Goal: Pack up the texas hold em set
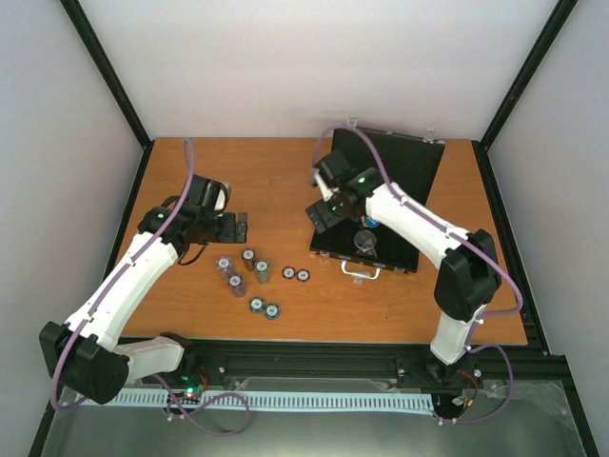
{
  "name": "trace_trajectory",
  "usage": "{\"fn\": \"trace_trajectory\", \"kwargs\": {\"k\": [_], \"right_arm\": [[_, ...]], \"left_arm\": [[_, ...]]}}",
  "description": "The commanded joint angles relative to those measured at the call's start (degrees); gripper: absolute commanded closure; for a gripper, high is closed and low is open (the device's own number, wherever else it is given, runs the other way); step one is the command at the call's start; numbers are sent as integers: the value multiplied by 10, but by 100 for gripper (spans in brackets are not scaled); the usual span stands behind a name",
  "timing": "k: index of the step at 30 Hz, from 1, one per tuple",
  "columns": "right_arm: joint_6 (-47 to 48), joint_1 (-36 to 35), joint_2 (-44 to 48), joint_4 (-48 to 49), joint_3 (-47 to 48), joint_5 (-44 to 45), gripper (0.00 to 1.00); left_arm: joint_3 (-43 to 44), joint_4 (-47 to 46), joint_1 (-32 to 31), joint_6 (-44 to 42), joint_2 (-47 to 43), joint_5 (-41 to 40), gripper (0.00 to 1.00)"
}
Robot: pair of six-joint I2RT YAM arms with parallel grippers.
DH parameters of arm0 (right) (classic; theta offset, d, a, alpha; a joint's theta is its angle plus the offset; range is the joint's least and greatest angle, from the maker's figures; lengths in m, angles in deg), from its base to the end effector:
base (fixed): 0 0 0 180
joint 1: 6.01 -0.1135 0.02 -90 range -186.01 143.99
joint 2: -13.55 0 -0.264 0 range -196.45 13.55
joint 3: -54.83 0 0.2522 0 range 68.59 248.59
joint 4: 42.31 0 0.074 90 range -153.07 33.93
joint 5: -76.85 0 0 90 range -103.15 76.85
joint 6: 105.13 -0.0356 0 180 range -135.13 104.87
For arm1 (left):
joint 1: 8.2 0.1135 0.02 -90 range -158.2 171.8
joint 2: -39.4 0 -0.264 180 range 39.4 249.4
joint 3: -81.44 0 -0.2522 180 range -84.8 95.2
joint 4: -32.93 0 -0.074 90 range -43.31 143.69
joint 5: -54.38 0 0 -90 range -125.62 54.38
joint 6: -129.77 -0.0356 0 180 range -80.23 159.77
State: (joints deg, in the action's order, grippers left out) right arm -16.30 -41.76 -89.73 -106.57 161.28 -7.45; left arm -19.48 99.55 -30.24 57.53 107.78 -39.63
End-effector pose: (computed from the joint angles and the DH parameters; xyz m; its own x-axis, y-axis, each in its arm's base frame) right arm 0.3148 0.2223 0.2886 -0.7214 -0.4943 -0.4851 -0.5278 0.8459 -0.0771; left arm 0.2159 -0.0847 0.3150 -0.8342 0.0095 -0.5513 0.0877 0.9894 -0.1158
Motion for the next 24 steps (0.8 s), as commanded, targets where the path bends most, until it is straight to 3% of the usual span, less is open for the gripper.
{"fn": "trace_trajectory", "kwargs": {"k": [1, 8, 24], "right_arm": [[-47, -90, 31, -43, -44, -8, 1], [-95, -174, 26, -28, -105, -46, 8], [-93, -182, -76, 16, -120, -68, 19]], "left_arm": [[6, 14, -2, -1, -24, -9, 0], [0, 17, -1, 2, -35, -1, 0], [-12, 20, -1, 10, -47, 1, 0]]}}
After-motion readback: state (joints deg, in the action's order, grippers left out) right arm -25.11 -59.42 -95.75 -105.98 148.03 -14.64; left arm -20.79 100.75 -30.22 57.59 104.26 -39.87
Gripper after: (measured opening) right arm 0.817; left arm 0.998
